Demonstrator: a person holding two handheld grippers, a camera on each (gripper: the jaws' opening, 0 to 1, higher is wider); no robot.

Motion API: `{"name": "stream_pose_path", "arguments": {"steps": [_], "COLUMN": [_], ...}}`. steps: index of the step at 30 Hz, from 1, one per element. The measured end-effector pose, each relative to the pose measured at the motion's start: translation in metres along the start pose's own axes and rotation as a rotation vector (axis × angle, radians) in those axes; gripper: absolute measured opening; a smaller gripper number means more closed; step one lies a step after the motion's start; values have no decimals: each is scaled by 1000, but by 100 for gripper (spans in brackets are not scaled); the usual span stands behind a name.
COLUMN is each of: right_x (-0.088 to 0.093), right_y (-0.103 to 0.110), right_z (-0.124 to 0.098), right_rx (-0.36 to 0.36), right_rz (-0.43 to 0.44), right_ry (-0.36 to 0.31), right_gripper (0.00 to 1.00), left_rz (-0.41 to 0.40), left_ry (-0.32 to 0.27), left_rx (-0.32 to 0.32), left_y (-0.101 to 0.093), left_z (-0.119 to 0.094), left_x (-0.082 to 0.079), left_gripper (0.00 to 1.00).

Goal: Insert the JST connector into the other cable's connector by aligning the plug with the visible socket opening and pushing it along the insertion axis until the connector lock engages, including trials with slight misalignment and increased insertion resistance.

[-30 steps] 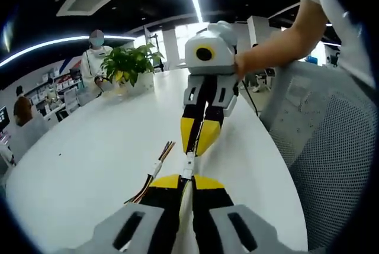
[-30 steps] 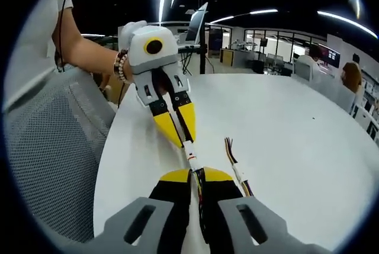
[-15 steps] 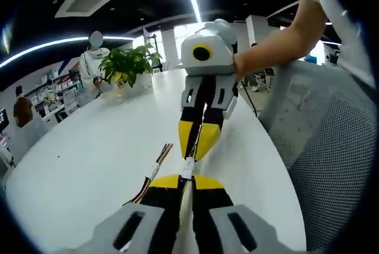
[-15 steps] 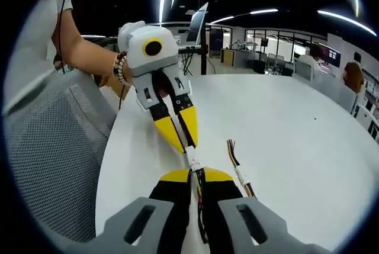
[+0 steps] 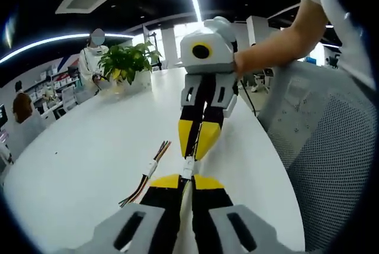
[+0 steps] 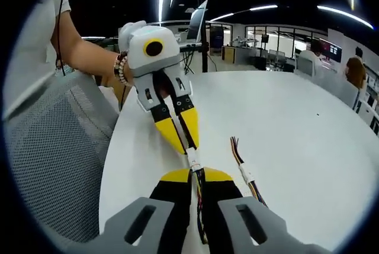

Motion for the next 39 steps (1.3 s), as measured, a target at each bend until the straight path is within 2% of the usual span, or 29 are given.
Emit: {"name": "stream_pose_path", "arguments": {"steps": [4, 7, 14, 17, 18, 19, 21, 22, 24, 39], "right_x": [0, 2, 2, -2, -6, -9, -8, -7, -5, -1], "right_y": [-1, 1, 1, 4, 5, 6, 4, 2, 0, -1], "right_z": [-1, 0, 1, 3, 6, 6, 7, 6, 4, 1], "right_rx": [1, -9, -13, -29, -41, -47, -33, -27, -24, -24], "right_rz": [10, 5, 9, -6, 3, -23, -50, -10, -12, 7], "right_ry": [-6, 13, 6, -32, -64, -70, -38, -61, -58, -60], "right_gripper": [2, 2, 2, 2, 2, 2, 2, 2, 2, 2], "left_rz": [-3, -2, 0, 8, -1, 3, 30, 26, 9, 20], "left_ry": [-5, 4, 25, 48, 1, 45, 53, 49, 31, 34], "left_rx": [0, 8, 13, 22, 42, 30, 26, 26, 13, 20], "left_y": [1, -1, -1, -2, -5, -5, -1, 0, 1, 0], "left_z": [0, 2, 2, 4, 8, 8, 11, 9, 8, 7], "left_x": [0, 1, 5, 8, 4, 6, 5, 6, 6, 4], "left_gripper": [0, 0, 0, 0, 0, 0, 0, 0, 0, 0]}}
Point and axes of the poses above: the point that each gripper's makers call its tool centre point, and the gripper's own axes: z roughly forward along the fingers, y roughly to its left, x roughly out of its underside, the point moved 8 cm from there along -z, roughly backward along the fingers, and after that the axes turned 13 degrees about -y, right-handed, at the moved point
